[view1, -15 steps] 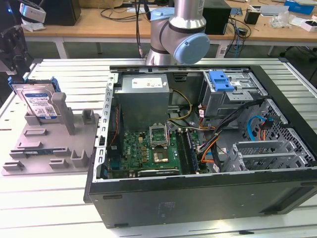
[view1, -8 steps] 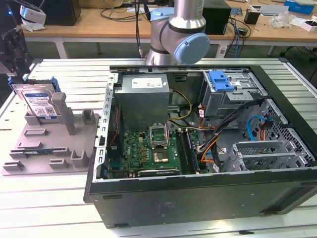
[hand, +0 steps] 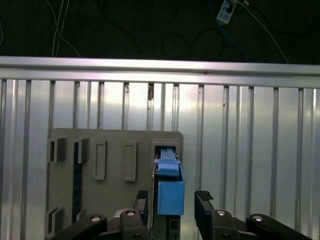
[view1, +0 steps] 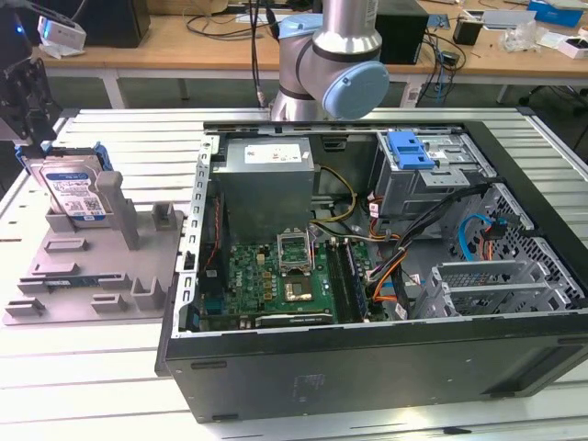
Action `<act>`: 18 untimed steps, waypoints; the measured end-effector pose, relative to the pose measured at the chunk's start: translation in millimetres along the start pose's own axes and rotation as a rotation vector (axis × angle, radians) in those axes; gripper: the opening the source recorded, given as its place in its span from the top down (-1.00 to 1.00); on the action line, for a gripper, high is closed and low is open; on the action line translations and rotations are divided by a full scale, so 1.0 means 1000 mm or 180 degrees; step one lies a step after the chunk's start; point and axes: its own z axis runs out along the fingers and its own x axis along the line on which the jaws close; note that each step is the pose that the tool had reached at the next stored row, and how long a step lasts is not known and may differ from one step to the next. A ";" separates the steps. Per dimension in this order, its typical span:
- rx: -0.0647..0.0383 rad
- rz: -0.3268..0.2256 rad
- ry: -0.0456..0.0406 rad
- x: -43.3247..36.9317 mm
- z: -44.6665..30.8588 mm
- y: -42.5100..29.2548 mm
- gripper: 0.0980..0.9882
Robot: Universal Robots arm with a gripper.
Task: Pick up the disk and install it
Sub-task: 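Pick up the disk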
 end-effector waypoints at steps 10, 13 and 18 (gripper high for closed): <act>0.0000 0.0000 0.0000 0.0007 0.0078 -0.0002 0.10; 0.0000 0.0000 0.0000 0.0012 0.0101 -0.0002 0.10; 0.0000 0.0000 0.0000 0.0016 0.0143 -0.0003 0.10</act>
